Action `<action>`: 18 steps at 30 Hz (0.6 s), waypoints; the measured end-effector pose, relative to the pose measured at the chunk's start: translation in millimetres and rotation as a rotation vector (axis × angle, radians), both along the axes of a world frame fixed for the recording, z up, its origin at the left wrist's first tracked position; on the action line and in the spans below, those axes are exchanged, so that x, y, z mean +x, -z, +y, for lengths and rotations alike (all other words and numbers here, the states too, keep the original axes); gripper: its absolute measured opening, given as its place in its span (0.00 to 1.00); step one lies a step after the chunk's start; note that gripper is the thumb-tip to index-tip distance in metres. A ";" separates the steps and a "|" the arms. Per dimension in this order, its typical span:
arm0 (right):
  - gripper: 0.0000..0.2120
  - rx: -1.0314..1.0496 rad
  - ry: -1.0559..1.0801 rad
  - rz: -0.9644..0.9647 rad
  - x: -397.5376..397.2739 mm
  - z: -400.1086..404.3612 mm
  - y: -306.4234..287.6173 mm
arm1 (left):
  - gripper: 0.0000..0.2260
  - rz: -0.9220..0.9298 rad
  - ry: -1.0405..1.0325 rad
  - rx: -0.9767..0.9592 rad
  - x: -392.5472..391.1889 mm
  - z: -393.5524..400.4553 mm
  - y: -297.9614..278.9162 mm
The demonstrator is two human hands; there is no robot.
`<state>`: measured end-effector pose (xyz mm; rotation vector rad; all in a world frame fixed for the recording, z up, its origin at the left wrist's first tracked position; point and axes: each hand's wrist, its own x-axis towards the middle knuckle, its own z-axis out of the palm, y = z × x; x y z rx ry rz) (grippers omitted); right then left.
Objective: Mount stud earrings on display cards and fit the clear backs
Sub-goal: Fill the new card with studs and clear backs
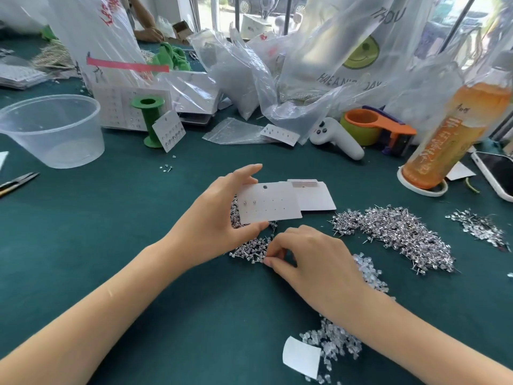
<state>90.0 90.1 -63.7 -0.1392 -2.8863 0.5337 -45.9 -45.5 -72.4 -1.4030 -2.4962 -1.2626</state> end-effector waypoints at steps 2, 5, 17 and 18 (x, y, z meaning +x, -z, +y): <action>0.06 0.021 -0.013 -0.004 1.2 0.9 0.1 | 0.36 -0.009 0.003 0.008 2.1 0.3 0.4; 0.02 -0.113 -0.026 -0.005 4.4 5.6 -1.8 | 0.36 -0.021 0.016 0.010 5.8 1.4 1.4; 0.09 -0.646 0.099 0.261 -4.3 44.1 -5.0 | 0.42 -0.088 0.182 -0.047 24.2 9.0 5.5; 0.08 -0.624 0.105 0.259 -4.6 43.9 -3.8 | 0.42 -0.099 0.195 -0.044 25.1 9.3 5.3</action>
